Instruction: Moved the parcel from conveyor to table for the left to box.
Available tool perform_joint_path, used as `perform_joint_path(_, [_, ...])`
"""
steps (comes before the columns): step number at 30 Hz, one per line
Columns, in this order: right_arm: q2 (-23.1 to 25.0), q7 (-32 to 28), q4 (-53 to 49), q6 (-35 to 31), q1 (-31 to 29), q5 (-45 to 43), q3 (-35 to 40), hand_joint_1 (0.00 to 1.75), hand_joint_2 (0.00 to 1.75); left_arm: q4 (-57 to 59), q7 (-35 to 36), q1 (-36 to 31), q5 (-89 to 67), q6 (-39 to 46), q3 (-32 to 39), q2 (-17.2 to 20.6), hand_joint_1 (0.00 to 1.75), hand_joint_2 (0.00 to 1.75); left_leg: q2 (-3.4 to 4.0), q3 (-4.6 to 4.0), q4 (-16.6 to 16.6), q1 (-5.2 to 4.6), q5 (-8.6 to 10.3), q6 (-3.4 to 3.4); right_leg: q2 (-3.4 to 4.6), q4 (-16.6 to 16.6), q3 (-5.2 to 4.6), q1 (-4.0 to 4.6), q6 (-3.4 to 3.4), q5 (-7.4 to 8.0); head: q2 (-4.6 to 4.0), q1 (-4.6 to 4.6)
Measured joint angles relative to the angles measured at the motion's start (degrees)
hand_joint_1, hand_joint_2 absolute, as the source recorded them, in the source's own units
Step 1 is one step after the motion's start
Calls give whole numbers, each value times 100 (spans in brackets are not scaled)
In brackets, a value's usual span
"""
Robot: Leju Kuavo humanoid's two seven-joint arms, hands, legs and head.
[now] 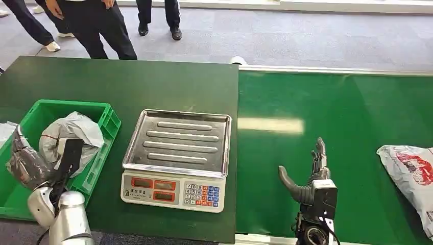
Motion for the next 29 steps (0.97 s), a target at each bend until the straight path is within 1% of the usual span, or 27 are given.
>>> perform_joint_path(3, [0, 11, 0, 28, -9, 7, 0, 0, 175, -2, -134, -11, -11, 0, 64, 20, 0, 175, 0, 0, -1, 1, 0, 0, 0, 0, 0, 1, 0, 0, 0, -2])
perform_joint_path(6, [0, 24, 0, 44, -56, 15, 2, 0, 175, -64, -657, -69, 134, 0, 269, 17, 0, 175, 1, 1, -1, 1, 1, -1, 0, 0, -1, 2, -1, 0, 0, 0])
perform_joint_path(7, [0, 24, 0, 48, -72, 15, 2, 0, 175, -88, -785, -96, 175, 0, 335, 11, 0, 0, 1, 1, -1, 1, 1, -1, 0, 0, 0, 2, -1, 0, 0, -2])
perform_joint_path(11, [4, 24, 0, 50, -110, 17, 4, 0, 175, -151, -892, -158, 232, 0, 518, 0, 0, 0, 0, 1, -1, 1, 1, -1, 0, 1, 1, 1, -1, 0, 0, 0])
perform_joint_path(12, [4, 24, 0, 52, -113, 17, 7, 0, 175, -175, -1019, -169, 346, 0, 553, -7, 0, 0, -1, 0, -1, 1, 1, -1, 0, 1, 1, 1, -1, 0, 0, -2])
perform_joint_path(14, [7, 28, 2, 76, -115, 20, 22, 0, 175, -464, -1462, -182, 853, 0, 653, -46, 0, 0, 4, -1, 0, 1, 1, -1, 1, 2, 0, 2, -1, 1, 0, 0])
perform_joint_path(17, [11, 35, 9, 85, -121, 17, 48, 0, 175, -1067, -1584, -169, 1607, 4, 651, -66, 0, 0, 2, -1, -1, 1, 1, -1, 0, 2, -2, 1, -1, 0, 0, -4])
perform_joint_path(22, [11, -4, 61, 79, -159, -20, 122, 0, 175, -2296, -1617, -34, 2422, 4, 290, -98, 0, 0, -2, -7, -1, 1, 0, -1, -4, 2, -4, 1, -2, -4, 0, -2])
perform_joint_path(26, [13, -20, 109, 66, -182, -50, 160, 0, 175, -2905, -1617, 37, 2763, 4, 50, -131, 0, 0, 0, -5, 0, 0, 0, -1, -3, 2, -5, 1, -2, -3, 0, -2])
perform_joint_path(29, [13, -72, 151, 11, -203, -107, 181, 0, 175, -3302, -1617, 155, 3208, 4, -279, -170, 0, 0, -1, -4, 0, 0, 0, -1, -5, 1, -4, 1, -2, -3, 0, 0])
